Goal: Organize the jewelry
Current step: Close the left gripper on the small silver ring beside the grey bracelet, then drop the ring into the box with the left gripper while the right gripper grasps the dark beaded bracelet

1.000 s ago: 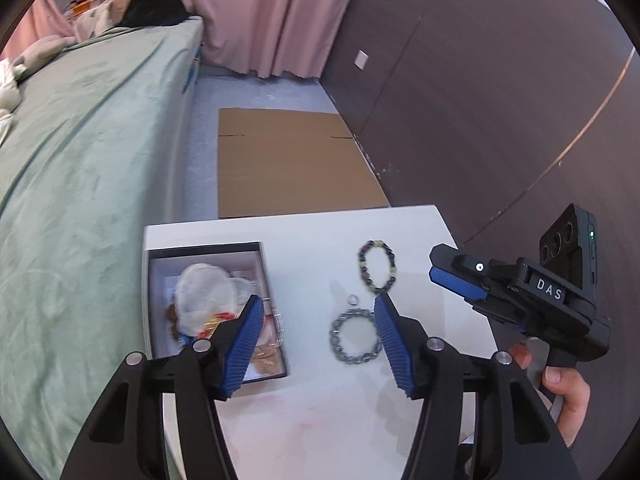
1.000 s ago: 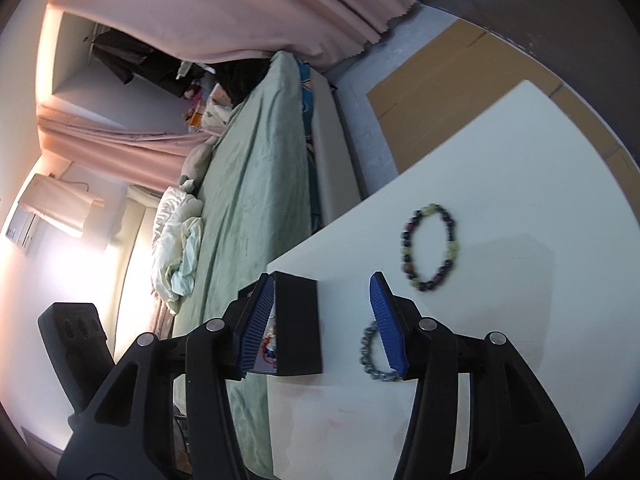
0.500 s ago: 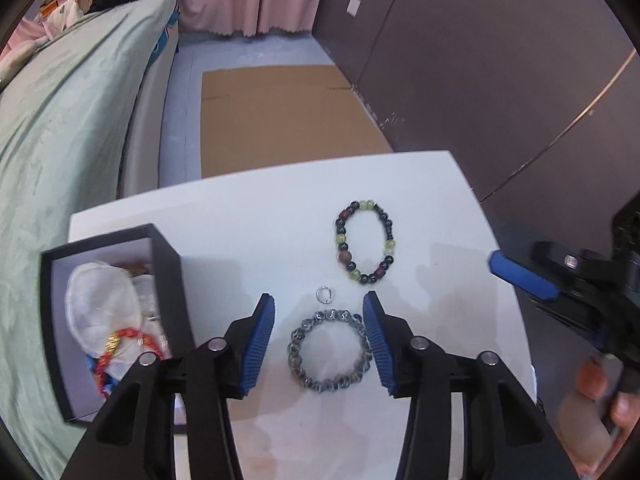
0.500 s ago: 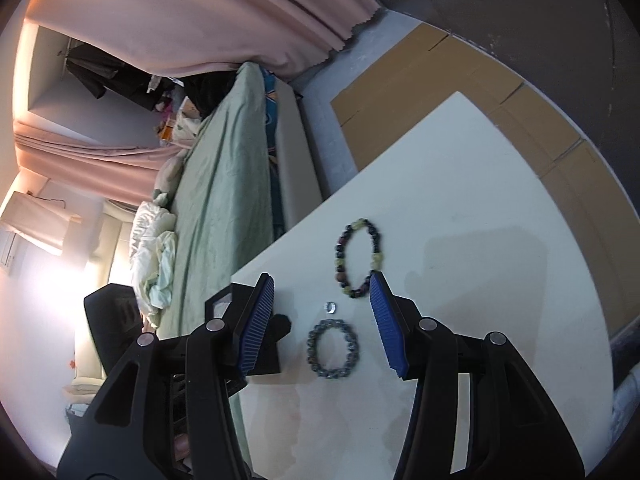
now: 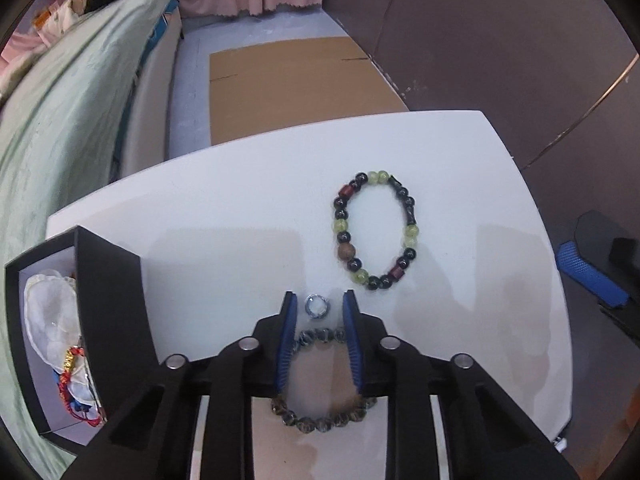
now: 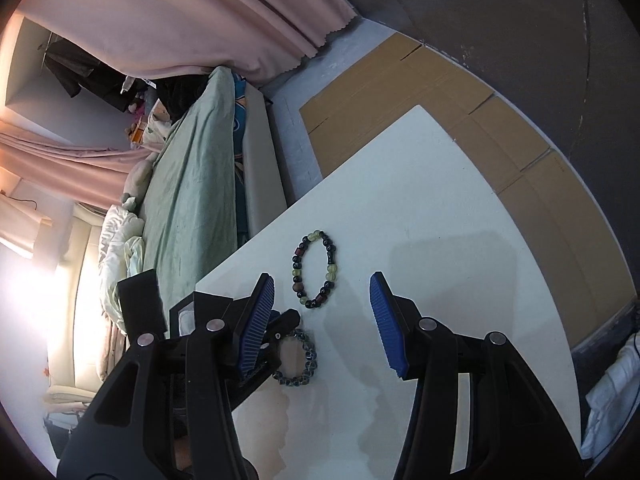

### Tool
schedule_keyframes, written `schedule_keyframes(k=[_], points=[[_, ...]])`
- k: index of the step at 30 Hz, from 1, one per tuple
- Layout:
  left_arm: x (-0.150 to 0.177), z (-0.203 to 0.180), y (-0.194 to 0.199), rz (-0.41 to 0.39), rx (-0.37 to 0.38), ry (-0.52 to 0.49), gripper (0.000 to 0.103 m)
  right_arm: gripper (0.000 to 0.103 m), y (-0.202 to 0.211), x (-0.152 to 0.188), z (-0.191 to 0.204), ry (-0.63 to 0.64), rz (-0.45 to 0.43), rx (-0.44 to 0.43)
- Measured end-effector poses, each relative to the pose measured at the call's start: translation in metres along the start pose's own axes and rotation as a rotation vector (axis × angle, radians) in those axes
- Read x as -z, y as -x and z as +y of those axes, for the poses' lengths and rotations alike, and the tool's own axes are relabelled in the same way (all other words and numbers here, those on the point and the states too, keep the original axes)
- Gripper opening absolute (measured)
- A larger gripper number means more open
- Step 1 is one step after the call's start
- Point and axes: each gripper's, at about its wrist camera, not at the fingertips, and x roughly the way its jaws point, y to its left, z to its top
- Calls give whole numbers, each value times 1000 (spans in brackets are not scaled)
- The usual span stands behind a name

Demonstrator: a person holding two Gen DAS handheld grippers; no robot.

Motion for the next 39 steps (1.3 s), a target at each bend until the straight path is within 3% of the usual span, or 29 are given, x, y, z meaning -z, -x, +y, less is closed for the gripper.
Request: schedule_keyframes(k=[3, 8, 17, 21, 34, 38, 39], points=[[0, -4, -2, -3, -49, -19, 11, 51, 0, 0, 1, 5, 1, 0], [1, 1, 0, -2, -39, -14, 10, 51, -6, 2, 5, 22, 10, 21], [-1, 31, 43, -69, -11, 23, 10, 48, -36, 7, 20, 83, 55, 68], [1, 45, 66, -99, 4, 45, 11, 41, -52, 10, 31, 132, 59, 128], [23, 106, 121, -157, 7, 112, 11, 41, -104, 23, 51, 281, -13, 419], [33, 122, 125, -161, 20, 126, 11, 27, -115, 31, 61, 368, -19, 503], [34, 124, 126, -161, 22, 129, 11, 17, -117, 34, 63, 390, -15, 520]])
